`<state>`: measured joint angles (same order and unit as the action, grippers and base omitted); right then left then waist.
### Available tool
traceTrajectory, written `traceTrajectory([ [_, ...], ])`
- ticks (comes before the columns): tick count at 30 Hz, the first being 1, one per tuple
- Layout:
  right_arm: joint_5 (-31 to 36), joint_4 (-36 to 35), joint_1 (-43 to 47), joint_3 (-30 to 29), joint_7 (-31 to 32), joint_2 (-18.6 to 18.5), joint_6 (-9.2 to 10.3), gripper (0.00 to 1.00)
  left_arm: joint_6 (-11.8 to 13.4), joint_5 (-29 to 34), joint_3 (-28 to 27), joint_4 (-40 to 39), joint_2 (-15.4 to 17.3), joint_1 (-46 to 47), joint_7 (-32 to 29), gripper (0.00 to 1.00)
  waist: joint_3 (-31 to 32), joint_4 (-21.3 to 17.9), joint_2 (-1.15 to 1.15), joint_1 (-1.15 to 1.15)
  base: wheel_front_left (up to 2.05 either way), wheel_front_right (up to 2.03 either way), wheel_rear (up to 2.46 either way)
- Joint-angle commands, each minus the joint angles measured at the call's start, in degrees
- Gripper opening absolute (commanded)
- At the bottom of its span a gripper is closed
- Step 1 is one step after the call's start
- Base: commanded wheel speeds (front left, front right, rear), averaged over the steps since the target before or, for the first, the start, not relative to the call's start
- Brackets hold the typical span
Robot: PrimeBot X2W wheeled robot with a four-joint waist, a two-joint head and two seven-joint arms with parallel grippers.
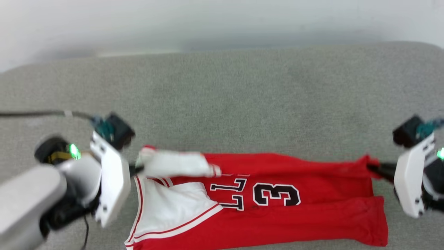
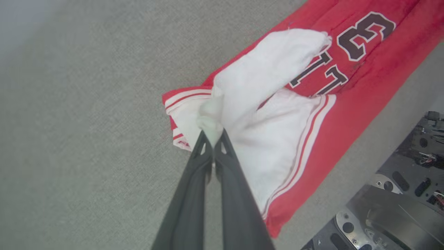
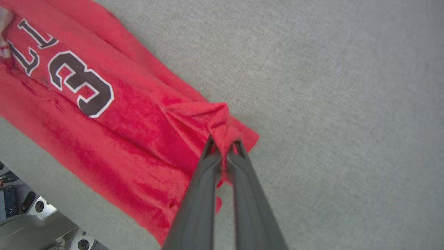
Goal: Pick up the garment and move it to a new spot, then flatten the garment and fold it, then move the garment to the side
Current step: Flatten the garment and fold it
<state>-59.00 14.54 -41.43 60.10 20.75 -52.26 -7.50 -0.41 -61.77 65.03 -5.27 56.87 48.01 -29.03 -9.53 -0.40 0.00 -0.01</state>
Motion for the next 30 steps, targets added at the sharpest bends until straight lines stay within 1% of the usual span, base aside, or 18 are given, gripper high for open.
traceTrajectory([
  [1,-0.16,-0.22,0.81,0.11,-0.44,-0.19,0.02,0.0,0.26,-0.31,0.35,-0.2,0.17,-1.07,0.25,0.0,1.02,-0.1,0.0,0.01,0.0,0.0,0.0],
  [4,-0.93,-0.4,4.28,0.42,-1.69,-0.68,0.03,0.0,2.22,-1.36,2.02,-2.74,1.84,-5.62,1.12,0.0,1.83,-0.15,0.0,0.01,0.0,0.0,0.0],
  [7,-1.07,-0.02,6.93,0.98,-1.99,-0.19,0.03,0.0,3.71,-2.4,3.58,-3.88,2.56,-9.8,2.16,0.0,1.7,-0.26,0.0,0.01,0.0,0.0,0.0],
  [10,-0.61,0.94,8.39,1.32,-1.83,1.22,0.02,0.0,4.19,-2.92,4.66,-3.08,1.77,-12.84,3.23,0.0,0.96,-0.37,0.0,0.01,0.0,0.0,0.0],
  [14,0.88,3.3,9.23,2.67,-1.43,3.73,0.02,0.0,4.26,-2.99,5.26,-0.37,-0.48,-14.79,4.92,0.0,0.11,-0.53,0.0,0.01,0.0,0.0,0.0],
  [15,1.42,4.11,8.94,2.56,-1.85,4.14,0.04,0.0,4.14,-3.01,5.34,0.23,-1.01,-14.91,5.07,0.32,0.06,-0.48,0.0,0.01,0.0,0.0,0.0],
  [16,1.4,4.61,8.71,2.51,-2.01,4.69,0.03,0.04,4.02,-2.78,5.18,0.82,-1.34,-14.92,5.82,1.0,0.06,-0.43,0.0,0.01,0.0,0.0,0.0],
  [17,0.93,4.79,8.66,2.39,-1.9,5.1,0.03,0.3,4.11,-2.48,4.79,1.19,-1.62,-14.73,6.55,1.0,0.15,-0.42,0.0,0.01,0.0,0.0,0.0],
  [18,1.29,4.7,8.17,2.02,-2.52,5.08,0.03,1.0,4.28,-2.35,4.39,1.47,-1.69,-14.56,7.42,1.0,0.35,-0.43,0.0,0.01,0.0,0.0,0.0],
  [20,1.96,3.72,7.53,1.82,-3.08,4.17,0.03,1.0,4.68,-1.72,3.5,1.35,-1.14,-14.25,9.33,1.0,0.98,-0.51,0.0,0.01,0.0,0.0,0.0],
  [22,1.6,2.14,7.12,0.65,-4.25,3.0,0.03,1.0,5.97,-1.96,1.8,0.61,-0.58,-14.52,12.55,1.0,1.72,-0.64,0.0,0.01,0.0,0.0,0.0],
  [23,1.54,1.31,6.89,-0.29,-5.15,2.3,0.03,1.0,6.9,-2.14,0.8,0.12,-0.36,-15.03,14.6,1.0,2.01,-0.74,0.0,0.01,0.0,0.0,0.0],
  [26,1.73,-0.8,7.36,-3.58,-7.82,0.06,0.03,1.0,10.72,-0.91,-2.17,-0.32,-0.25,-16.07,21.47,1.0,2.64,-0.82,0.0,0.01,0.0,0.0,0.0],
  [30,0.34,-1.56,10.11,-9.86,-11.43,-1.28,0.03,1.0,14.89,-0.16,-5.31,0.04,-1.54,-17.6,30.08,1.0,2.71,-0.92,0.0,0.01,0.0,0.0,0.0],
])
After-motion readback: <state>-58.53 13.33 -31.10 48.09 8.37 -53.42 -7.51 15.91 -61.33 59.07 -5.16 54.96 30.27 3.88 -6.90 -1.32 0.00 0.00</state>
